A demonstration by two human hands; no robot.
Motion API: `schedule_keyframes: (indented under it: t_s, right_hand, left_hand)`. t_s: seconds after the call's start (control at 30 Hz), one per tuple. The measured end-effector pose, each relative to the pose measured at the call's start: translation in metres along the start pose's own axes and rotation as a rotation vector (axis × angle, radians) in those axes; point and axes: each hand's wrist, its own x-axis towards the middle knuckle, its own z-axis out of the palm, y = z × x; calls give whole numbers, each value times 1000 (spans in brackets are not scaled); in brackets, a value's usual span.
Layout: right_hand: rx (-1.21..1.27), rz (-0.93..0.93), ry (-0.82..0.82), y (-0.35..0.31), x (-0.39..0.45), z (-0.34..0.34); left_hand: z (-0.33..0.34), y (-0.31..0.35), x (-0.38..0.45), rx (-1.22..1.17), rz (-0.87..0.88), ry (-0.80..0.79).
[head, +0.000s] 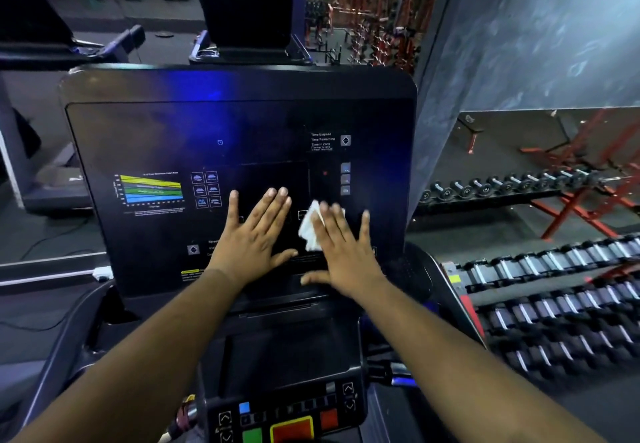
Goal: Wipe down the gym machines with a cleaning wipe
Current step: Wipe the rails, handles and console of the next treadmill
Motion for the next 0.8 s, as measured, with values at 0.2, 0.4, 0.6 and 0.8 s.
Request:
schedule_keyframes:
  t_s: [0.2, 0.4, 0.6, 0.8]
  right_hand:
    - [40, 379, -124, 54, -70, 32]
    - [160, 334, -231, -13, -79, 40]
    - [87, 264, -249, -14, -107, 56]
    - [111, 51, -227, -64, -95, 49]
  left_hand:
    - [4, 13, -4, -40, 25, -20]
    - [11, 34, -13, -83, 22, -8]
    - [18, 29, -34, -116, 56, -20]
    - [23, 16, -70, -104, 26, -44]
